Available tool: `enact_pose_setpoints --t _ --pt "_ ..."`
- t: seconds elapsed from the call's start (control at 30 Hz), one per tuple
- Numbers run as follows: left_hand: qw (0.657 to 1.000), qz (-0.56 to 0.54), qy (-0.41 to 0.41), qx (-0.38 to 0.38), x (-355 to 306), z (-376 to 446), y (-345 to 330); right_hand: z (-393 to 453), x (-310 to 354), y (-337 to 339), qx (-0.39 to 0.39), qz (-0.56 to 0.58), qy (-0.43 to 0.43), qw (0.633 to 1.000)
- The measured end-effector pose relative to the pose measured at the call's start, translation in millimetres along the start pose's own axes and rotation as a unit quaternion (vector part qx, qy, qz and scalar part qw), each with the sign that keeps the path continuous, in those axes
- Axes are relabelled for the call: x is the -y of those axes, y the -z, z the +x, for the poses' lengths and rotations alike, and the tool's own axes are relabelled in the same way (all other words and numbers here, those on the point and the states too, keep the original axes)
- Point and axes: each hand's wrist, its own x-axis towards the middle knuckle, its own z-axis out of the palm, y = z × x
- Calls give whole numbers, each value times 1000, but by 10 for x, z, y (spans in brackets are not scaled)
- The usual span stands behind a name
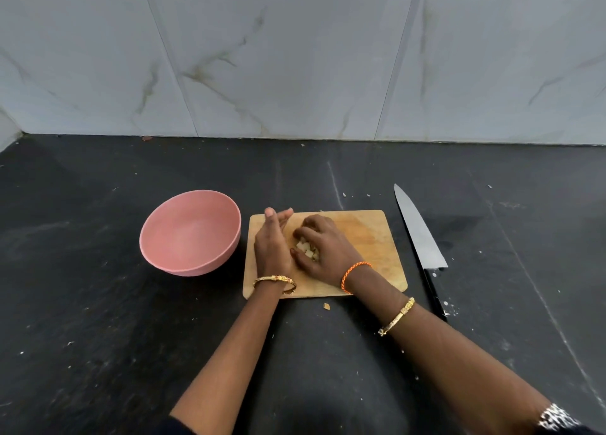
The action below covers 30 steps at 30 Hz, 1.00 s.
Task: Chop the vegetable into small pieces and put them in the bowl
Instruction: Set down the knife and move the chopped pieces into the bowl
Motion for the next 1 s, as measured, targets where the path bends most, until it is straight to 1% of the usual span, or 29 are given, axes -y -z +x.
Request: enact_pose_setpoints --t 0.07,0.13,0.2,0.3,0.37,0.47,0.53,0.57,0.6,0.63,0.67,0.7,0.73,0.8,0.83,0.87,0.9,1.0 --pt "997 77 -26 15 34 -63 -24 -40 8 -4 -19 -62 5 998" --pt "991 123 -42 17 37 -89 -18 -72 7 2 -37 -122 -28 991" --pt "989 142 -48 12 8 -97 -8 -67 7 -1 -51 -141 -63 987" --pt "986 154 -59 22 -3 -127 -29 -5 2 21 -46 -135 -66 988" --pt "989 130 -50 43 -5 -151 -75 45 -17 78 -13 -92 -88 992" --pt "996 71 -21 58 -24 -164 -153 97 -33 164 -21 5 -138 990" --pt "998 41 0 57 -52 -172 -185 139 -48 251 -47 89 -208 973" --pt "998 32 11 52 -83 -183 -197 158 -57 308 -57 132 -251 957" --pt "999 23 23 43 -124 -196 -211 175 -69 373 -63 184 -296 935" --pt "999 7 38 30 -167 -208 -228 187 -83 438 -71 248 -341 904" --pt "998 -15 58 15 -216 -219 -257 186 -99 498 -75 321 -384 863" --pt "996 -37 83 3 -262 -234 -288 176 -122 544 -73 406 -418 809" --pt "992 -60 113 -2 -312 -241 -337 174 -137 574 -66 504 -435 743" --pt "978 -115 174 -1 -397 -249 -460 180 -111 593 -46 684 -429 588" --pt "969 -148 197 -7 -439 -253 -521 193 -77 577 -35 737 -412 535" --pt "960 -180 216 -17 -486 -265 -568 211 -20 561 -25 768 -395 504" --pt "950 -208 231 -31 -544 -274 -591 248 57 548 -16 783 -381 491" --pt "930 -276 237 -58 -744 -258 -491 457 359 585 2 790 -360 497"
